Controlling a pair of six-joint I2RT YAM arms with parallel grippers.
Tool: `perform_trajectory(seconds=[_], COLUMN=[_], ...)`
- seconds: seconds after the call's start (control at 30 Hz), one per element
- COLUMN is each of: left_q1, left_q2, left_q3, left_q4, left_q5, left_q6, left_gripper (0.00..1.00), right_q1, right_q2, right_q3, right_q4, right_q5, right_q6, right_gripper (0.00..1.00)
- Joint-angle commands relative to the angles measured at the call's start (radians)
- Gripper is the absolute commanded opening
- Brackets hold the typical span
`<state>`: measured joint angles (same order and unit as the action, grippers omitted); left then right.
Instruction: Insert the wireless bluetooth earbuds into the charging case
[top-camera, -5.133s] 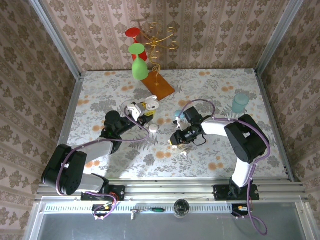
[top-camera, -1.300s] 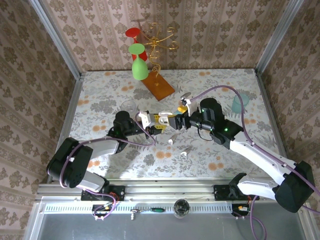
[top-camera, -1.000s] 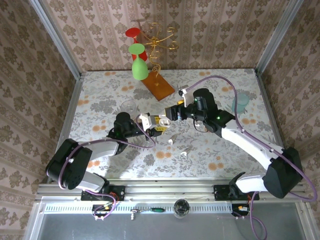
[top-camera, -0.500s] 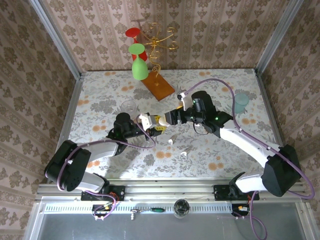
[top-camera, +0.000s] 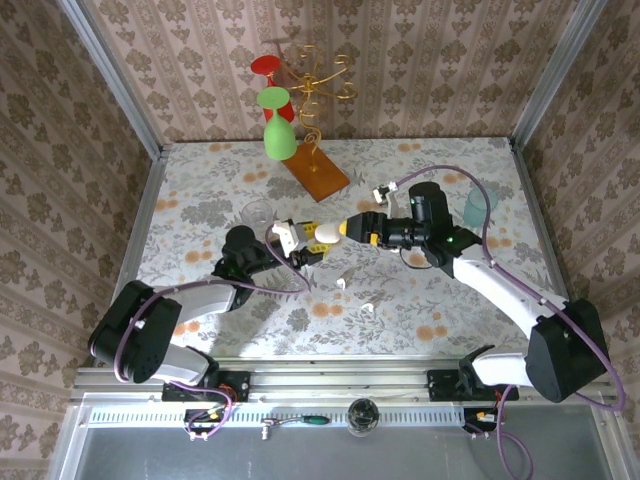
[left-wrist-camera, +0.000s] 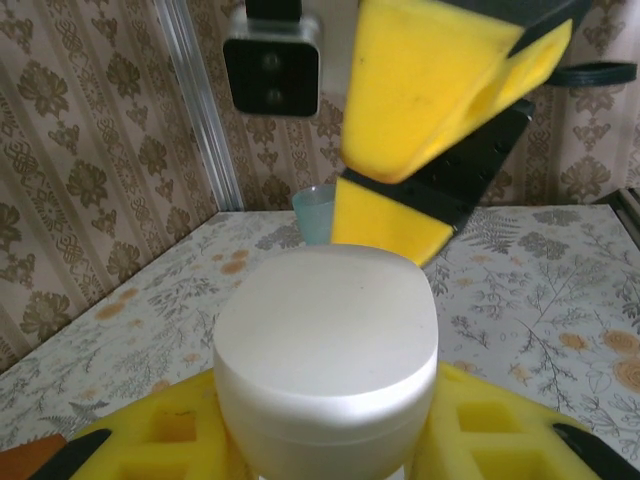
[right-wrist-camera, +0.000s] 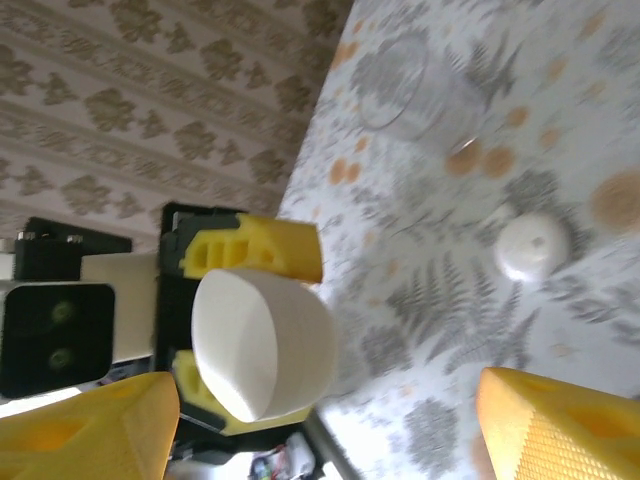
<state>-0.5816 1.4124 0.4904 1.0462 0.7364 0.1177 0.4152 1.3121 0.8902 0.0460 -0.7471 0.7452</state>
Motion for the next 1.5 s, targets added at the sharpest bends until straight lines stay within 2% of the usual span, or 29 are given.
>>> perform_trajectory(seconds=[0.0,0.17,0.3,0.43,0.73,0.83,0.9,1.0,1.1,1.37,1.47], left_q1=[-0.006,-0.01,-0.021,-0.024,-0.026,-0.024,-0.023,-0.02,-0.012,0.03,0.034], left_q2=[0.012,0.04,0.057,0.069,0.091,0.083,0.075,0.053,0.018,-0.094,-0.13], left_q3=[0.016,0.026,0.039,0.045,0.045,0.037,0.036,0.034,0.032,-0.008,-0.011], left_q4=[0.064,0.106,0.116,0.118,0.12,0.113,0.097,0.045,-0.03,-0.227,-0.324], left_q5=[0.011,0.007,0.01,-0.001,0.01,-0.003,-0.002,-0.002,0.0,0.049,0.047], left_q6=[-0.035,-0.061,-0.067,-0.068,-0.064,-0.06,-0.053,-0.027,0.0,0.09,0.142], left_gripper=[0.3,0.29,0.3,0.3,0.31,0.36,0.38,0.47,0.6,0.94,0.99], right_q1=[0.006,0.007,0.007,0.007,0.005,0.002,0.0,-0.01,-0.033,-0.169,-0.229], right_q2=[0.03,0.056,0.073,0.114,0.119,0.118,0.118,0.106,0.087,0.045,0.068], right_q3=[-0.027,-0.018,-0.01,-0.005,-0.017,-0.02,-0.022,-0.022,-0.034,-0.135,-0.175], right_q4=[0.176,0.221,0.267,0.278,0.292,0.289,0.285,0.247,0.194,0.091,0.113], right_q5=[-0.154,-0.192,-0.221,-0.235,-0.226,-0.218,-0.211,-0.181,-0.118,0.146,0.189], right_q6=[0.168,0.194,0.233,0.246,0.241,0.236,0.23,0.205,0.172,0.214,0.225], right_gripper=[0.78,0.71,0.61,0.58,0.3,0.2,0.18,0.16,0.14,0.15,0.14])
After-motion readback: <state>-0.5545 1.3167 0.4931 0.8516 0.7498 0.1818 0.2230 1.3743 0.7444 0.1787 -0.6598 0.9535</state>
